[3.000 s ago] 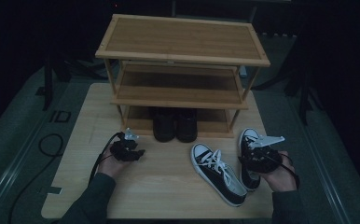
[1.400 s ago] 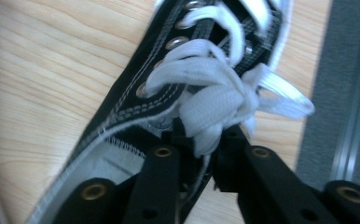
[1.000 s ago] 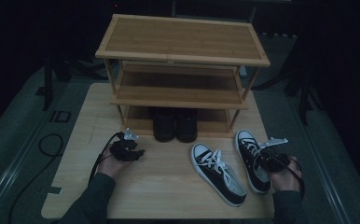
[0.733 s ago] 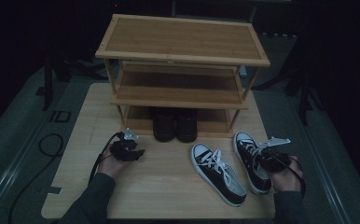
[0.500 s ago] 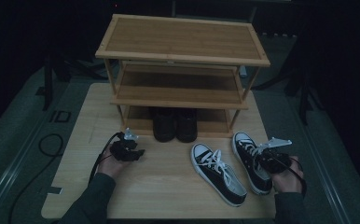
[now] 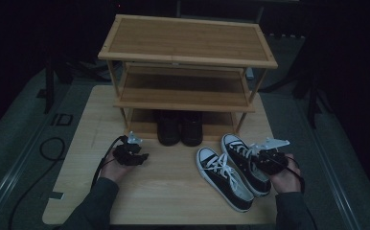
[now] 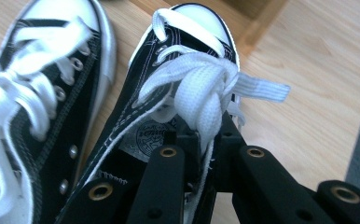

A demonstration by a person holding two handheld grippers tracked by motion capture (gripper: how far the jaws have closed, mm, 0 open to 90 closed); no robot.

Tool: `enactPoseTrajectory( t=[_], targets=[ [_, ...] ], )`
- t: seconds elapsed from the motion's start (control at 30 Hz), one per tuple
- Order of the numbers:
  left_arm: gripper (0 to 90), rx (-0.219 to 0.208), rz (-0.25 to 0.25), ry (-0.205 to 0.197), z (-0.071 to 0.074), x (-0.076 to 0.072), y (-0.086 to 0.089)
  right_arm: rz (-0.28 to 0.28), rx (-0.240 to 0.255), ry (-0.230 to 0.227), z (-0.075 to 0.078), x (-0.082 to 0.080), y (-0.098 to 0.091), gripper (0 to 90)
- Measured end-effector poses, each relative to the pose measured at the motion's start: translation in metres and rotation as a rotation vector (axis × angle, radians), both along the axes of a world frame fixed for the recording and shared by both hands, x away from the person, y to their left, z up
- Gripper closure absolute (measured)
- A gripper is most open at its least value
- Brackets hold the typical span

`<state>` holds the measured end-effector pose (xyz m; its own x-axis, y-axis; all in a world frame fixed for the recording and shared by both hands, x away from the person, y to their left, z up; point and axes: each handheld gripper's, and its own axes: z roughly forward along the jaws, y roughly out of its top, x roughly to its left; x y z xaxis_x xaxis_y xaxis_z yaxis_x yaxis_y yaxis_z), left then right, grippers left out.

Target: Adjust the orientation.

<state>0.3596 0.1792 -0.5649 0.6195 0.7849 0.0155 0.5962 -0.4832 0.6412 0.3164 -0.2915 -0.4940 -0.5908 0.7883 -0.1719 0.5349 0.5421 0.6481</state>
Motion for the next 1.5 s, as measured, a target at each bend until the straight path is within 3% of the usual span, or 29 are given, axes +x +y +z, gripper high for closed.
enactPoseTrajectory(
  t=[0.17, 0.37, 0.53, 0.63, 0.73, 0.83, 1.1, 1.17, 1.23, 1.5],
  targets=[
    [54.5, -0.001, 0.0, -0.002, 0.0, 0.0, 0.0, 0.083, 0.024, 0.013, -0.003, 0.004, 0.005, 84.6],
    [54.6, -0.003, 0.001, -0.002, 0.0, 0.0, 0.0, 0.129, -0.003, 0.016, -0.013, 0.009, 0.003, 84.5],
    [54.5, -0.002, 0.002, -0.003, 0.0, 0.0, 0.0, 0.14, 0.058, -0.015, -0.012, 0.011, 0.001, 84.5],
    [54.5, -0.002, 0.001, -0.003, 0.0, 0.0, 0.001, 0.153, 0.04, -0.037, -0.014, 0.011, 0.004, 84.5],
    [54.5, -0.003, 0.001, -0.002, 0.0, 0.0, 0.001, 0.17, 0.023, -0.016, -0.02, 0.012, 0.001, 84.4],
    [54.5, -0.001, 0.002, -0.002, 0.0, 0.0, 0.001, 0.175, 0.042, -0.009, -0.025, 0.012, -0.004, 84.3],
    [54.5, -0.003, 0.001, -0.003, 0.0, 0.0, 0.001, 0.203, -0.064, -0.001, -0.023, 0.013, -0.002, 83.6],
    [54.5, -0.002, 0.001, -0.002, 0.0, 0.0, 0.001, 0.205, -0.052, 0.018, -0.022, 0.014, -0.005, 83.6],
    [54.5, -0.001, 0.001, -0.002, 0.0, 0.0, 0.002, 0.21, -0.105, 0.017, -0.026, 0.013, -0.002, 83.5],
    [54.5, 0.001, 0.003, -0.002, 0.0, 0.0, 0.001, 0.203, -0.004, 0.038, -0.027, 0.008, -0.007, 83.2]
  ],
)
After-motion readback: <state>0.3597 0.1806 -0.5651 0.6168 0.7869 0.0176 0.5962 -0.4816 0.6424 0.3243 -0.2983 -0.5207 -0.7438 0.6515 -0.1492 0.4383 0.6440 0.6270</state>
